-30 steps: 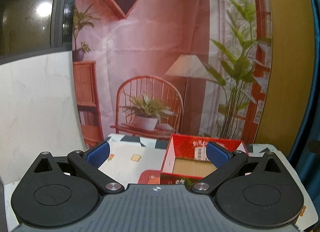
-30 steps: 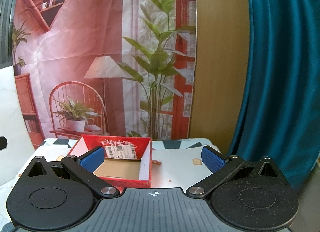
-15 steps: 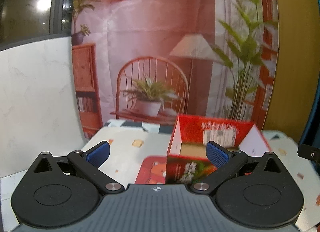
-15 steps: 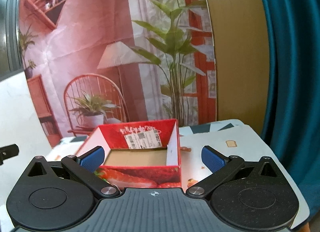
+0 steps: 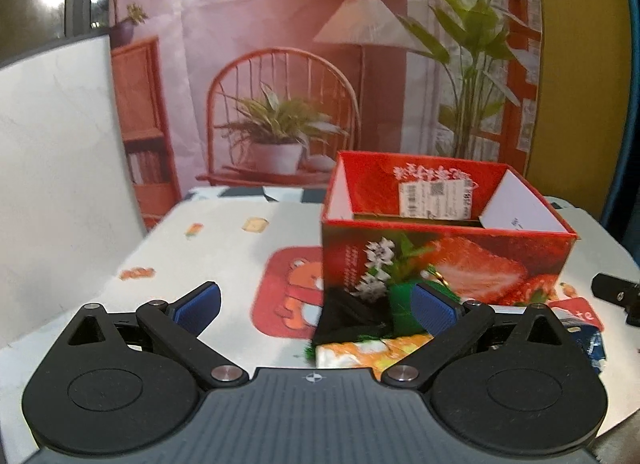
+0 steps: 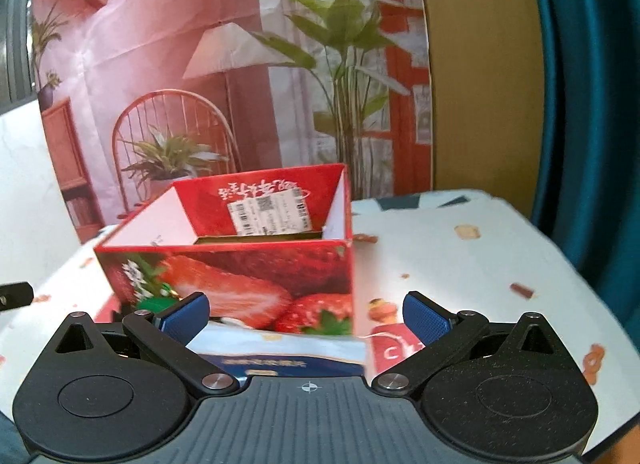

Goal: Organize soft objects
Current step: 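Move both grippers down toward the blue cotton-pad bag before the red box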

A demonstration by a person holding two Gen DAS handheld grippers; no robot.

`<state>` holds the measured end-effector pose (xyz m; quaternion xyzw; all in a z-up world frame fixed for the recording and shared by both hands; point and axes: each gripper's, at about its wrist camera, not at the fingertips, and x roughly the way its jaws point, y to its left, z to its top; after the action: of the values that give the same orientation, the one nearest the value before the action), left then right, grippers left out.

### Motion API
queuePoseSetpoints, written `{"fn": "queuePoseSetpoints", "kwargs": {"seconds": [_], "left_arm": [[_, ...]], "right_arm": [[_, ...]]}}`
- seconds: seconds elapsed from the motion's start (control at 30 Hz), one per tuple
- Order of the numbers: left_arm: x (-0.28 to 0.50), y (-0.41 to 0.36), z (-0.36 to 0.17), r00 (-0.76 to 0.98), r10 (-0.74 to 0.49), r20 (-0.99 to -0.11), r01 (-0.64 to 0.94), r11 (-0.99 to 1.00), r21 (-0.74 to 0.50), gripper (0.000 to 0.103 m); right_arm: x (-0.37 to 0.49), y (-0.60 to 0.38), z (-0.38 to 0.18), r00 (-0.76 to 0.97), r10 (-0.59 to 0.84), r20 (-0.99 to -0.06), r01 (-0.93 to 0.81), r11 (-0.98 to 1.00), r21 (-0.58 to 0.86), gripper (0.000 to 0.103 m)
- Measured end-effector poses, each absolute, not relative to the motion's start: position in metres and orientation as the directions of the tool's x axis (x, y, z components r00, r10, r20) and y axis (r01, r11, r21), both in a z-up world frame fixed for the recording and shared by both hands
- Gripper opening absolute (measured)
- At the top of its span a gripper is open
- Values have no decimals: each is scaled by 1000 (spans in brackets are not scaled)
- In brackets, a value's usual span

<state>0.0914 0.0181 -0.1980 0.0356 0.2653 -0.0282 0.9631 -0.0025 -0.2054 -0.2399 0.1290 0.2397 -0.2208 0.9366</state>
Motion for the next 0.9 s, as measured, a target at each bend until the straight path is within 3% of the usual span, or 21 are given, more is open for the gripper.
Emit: {"fn": "queuePoseSetpoints", "kwargs": {"seconds": [0.17, 0.27, 0.4, 0.7, 0.9], "left_arm": [[96, 10, -209, 845, -37, -533, 77, 996, 55, 102], [99, 6, -213, 828, -21, -560, 73, 995, 71, 102], [102, 4, -216, 804, -68, -591, 98, 995, 20, 100], [112, -14, -227, 748, -191, -636, 193, 979, -67, 80], [137, -33, -238, 640, -327, -696, 249, 944, -216, 76]], "right_arm": [[-10, -215, -254, 799, -310, -516, 453, 874, 176, 92], [-11, -220, -263, 792, -305, -529, 461, 867, 191, 91], [-7, -227, -276, 784, -260, -564, 455, 858, 238, 83], [-3, -234, -299, 757, -153, -636, 459, 817, 350, 81], [-2, -231, -301, 770, -94, -631, 423, 815, 396, 75]]}}
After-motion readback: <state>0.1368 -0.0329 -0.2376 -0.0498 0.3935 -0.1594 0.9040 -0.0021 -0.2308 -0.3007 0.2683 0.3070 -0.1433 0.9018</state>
